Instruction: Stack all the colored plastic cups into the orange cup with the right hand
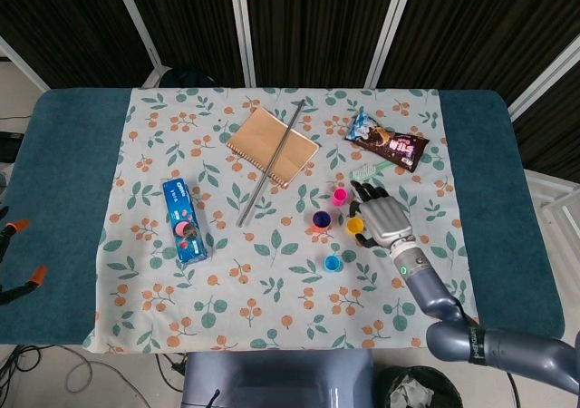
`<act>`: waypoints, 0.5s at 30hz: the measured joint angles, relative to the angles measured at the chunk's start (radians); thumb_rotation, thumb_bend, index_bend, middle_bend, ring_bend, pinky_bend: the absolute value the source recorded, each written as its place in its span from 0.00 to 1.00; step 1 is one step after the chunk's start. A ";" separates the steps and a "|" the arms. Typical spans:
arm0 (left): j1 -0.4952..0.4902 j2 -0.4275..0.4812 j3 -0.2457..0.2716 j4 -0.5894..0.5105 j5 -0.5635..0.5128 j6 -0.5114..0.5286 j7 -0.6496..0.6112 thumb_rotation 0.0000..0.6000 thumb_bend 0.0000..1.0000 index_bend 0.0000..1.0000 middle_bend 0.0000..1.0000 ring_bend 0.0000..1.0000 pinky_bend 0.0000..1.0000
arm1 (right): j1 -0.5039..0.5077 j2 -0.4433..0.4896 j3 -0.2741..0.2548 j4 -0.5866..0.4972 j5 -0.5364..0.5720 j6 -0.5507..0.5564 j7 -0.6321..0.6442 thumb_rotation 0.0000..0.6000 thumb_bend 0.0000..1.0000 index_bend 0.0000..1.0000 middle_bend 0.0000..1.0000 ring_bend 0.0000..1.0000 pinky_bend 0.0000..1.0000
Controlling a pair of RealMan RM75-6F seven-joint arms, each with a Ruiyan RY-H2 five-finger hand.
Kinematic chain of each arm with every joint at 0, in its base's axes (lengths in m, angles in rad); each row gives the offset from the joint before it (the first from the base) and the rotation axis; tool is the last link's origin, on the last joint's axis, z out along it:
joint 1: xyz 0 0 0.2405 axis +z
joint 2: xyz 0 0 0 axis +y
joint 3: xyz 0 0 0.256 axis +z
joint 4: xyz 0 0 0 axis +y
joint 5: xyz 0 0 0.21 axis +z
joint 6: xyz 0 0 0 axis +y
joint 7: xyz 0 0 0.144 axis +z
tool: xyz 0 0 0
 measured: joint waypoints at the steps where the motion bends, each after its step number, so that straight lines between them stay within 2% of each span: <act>1: 0.000 0.000 0.000 0.000 0.000 0.000 0.001 1.00 0.24 0.21 0.01 0.00 0.00 | 0.009 0.010 0.010 -0.017 0.005 0.001 -0.012 1.00 0.42 0.48 0.00 0.09 0.16; 10: 0.001 0.000 -0.001 0.000 -0.001 0.002 0.001 1.00 0.24 0.21 0.01 0.00 0.00 | 0.092 0.033 0.076 -0.070 0.120 -0.012 -0.089 1.00 0.42 0.48 0.00 0.09 0.16; 15: 0.001 0.001 0.000 0.000 -0.001 0.000 0.000 1.00 0.24 0.21 0.01 0.00 0.00 | 0.144 0.020 0.090 -0.079 0.190 -0.013 -0.140 1.00 0.42 0.48 0.00 0.09 0.16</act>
